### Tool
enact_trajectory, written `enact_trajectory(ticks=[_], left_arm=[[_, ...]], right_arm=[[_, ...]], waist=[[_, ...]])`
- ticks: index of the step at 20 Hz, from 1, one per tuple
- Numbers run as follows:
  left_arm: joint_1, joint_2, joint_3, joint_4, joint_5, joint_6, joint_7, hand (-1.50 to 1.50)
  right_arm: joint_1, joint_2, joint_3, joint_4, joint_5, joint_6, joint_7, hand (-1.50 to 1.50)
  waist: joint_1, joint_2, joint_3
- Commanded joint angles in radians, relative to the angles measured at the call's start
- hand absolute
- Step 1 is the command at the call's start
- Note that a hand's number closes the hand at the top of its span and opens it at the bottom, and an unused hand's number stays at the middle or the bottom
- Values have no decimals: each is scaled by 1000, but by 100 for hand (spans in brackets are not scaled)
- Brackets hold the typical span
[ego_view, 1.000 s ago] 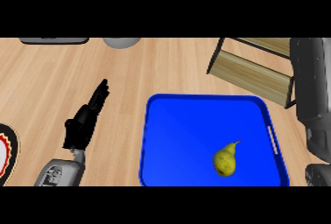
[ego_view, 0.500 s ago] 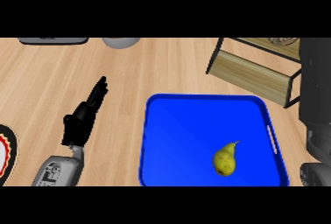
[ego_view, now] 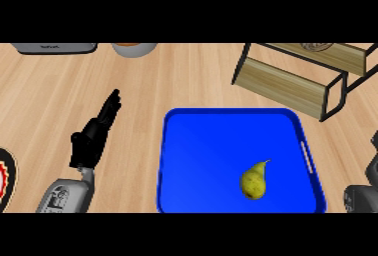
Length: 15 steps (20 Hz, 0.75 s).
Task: Pick the cupcake from the tray and place it in the tiered shelf
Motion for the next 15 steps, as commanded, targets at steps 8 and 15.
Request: enact_trajectory(ticks=[8, 15], left_arm=[[62, 19, 20, -58, 10, -1, 11, 0], [60, -9, 8, -25, -12, 23, -13, 0]], right_arm=[[176, 82, -94, -568, -55, 566, 111, -150], [305, 113, -180, -960, -188, 901, 63, -150]], waist=[[-37, -21, 1], [-38, -12, 1]])
